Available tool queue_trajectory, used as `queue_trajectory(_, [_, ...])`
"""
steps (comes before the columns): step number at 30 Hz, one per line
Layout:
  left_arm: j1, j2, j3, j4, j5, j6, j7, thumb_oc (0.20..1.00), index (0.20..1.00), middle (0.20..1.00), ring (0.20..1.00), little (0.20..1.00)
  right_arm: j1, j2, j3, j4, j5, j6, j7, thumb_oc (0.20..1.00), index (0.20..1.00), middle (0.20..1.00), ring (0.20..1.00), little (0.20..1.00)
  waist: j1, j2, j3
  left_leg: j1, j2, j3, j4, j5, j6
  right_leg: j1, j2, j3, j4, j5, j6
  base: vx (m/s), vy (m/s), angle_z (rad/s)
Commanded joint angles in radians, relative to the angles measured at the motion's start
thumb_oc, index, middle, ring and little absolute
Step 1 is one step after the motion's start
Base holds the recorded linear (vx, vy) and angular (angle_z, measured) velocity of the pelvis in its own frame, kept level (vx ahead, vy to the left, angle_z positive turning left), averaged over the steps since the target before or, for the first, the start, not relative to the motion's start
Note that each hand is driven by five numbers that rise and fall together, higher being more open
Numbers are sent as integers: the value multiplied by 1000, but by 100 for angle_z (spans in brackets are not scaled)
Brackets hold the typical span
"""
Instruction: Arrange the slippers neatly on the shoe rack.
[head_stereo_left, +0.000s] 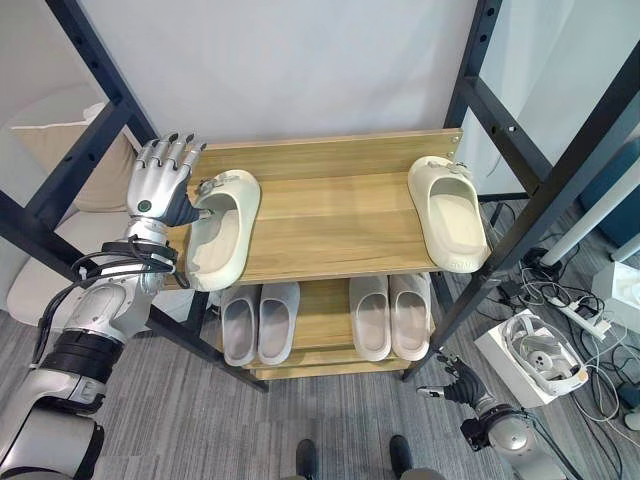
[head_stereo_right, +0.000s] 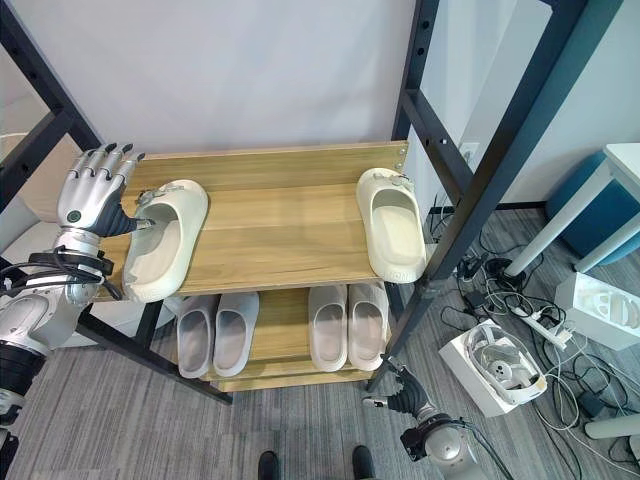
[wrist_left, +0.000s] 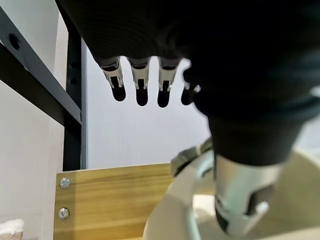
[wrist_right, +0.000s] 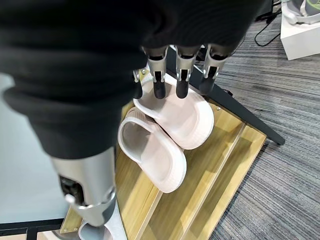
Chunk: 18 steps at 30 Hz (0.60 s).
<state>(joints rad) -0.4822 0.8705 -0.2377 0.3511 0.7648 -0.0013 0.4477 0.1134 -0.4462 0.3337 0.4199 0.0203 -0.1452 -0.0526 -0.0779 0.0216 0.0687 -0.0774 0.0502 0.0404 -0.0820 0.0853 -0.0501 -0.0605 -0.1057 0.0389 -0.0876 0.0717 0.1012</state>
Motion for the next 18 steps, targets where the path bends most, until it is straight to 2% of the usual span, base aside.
queue_trajectory(1, [-127,33,-4,56,1,33,9,1000,1000,1000,1000,1000,-19,0,-26,-81,9,-38,-13,1000,1000,1000,1000,1000,11,-28,22,86,0,-16,-5,-142,-2,10,-32,-42,0,-46,52,10,7,-6])
queue_trajectory(7, [-172,75,-50,128,39,61,-16,1000,1000,1000,1000,1000,-3,-11,-47,-93,32,-45,-9,1000,1000,1000,1000,1000,-4,-29,27,83,2,-5,-5,-144,-1,-1,-28,-31,0,-43,53,11,8,-7])
queue_trajectory(9, [-206,87,-76,166,38,67,-25,200,200,200,200,200,-8,-13,-49,-97,40,-45,-9,1000,1000,1000,1000,1000,-8,-31,32,79,3,-4,-5,-142,-1,-9,-27,-27,0,-40,54,-9,3,-3])
queue_trajectory(15, [-336,121,-159,226,19,75,-53,200,200,200,200,200,-5,-21,-48,-116,69,-44,4,1000,1000,1000,1000,1000,-18,-42,49,59,3,5,-5,-137,1,-37,-21,-15,0,-30,56,-19,3,-8])
queue_trajectory(18, [-361,100,-176,188,12,61,-54,200,200,200,200,200,-10,-13,-43,-112,77,-43,4,1000,1000,1000,1000,1000,-17,-44,49,58,4,4,-5,-136,2,-38,-21,-15,0,-30,55,0,0,0])
